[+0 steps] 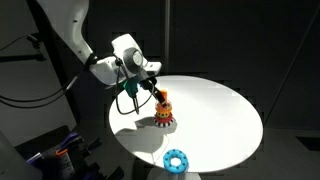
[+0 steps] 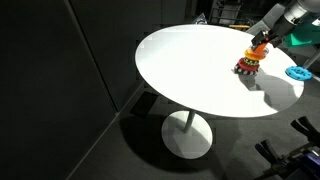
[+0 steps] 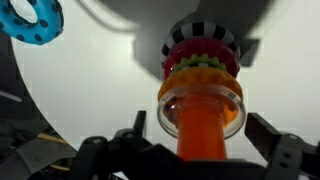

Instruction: Put the clear ring on the table

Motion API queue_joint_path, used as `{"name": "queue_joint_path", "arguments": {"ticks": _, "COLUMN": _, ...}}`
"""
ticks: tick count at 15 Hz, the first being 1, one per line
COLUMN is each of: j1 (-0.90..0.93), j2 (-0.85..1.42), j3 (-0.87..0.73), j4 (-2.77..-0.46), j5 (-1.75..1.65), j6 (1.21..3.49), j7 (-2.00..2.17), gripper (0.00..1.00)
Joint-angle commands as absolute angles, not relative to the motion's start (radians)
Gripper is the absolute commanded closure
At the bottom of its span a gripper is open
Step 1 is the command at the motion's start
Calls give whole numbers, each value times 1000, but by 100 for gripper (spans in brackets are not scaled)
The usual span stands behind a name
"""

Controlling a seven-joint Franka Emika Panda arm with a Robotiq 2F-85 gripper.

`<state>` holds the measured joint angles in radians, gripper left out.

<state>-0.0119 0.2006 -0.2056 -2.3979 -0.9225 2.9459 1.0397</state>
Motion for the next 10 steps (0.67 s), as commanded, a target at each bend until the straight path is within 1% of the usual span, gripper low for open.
{"name": "queue_joint_path", "arguments": {"ticks": 1, "j1": 6, "j2": 221, "j3": -224, "j4": -2374, "j5": -980, "j6": 2947, "j7": 1098, "gripper": 0}}
{"name": "queue_joint_path", "arguments": {"ticks": 10, "j1": -12, "j2": 237, "j3": -214, "j4": -2381, "j5": -992, "j6": 2987, "j7": 1120, "gripper": 0}}
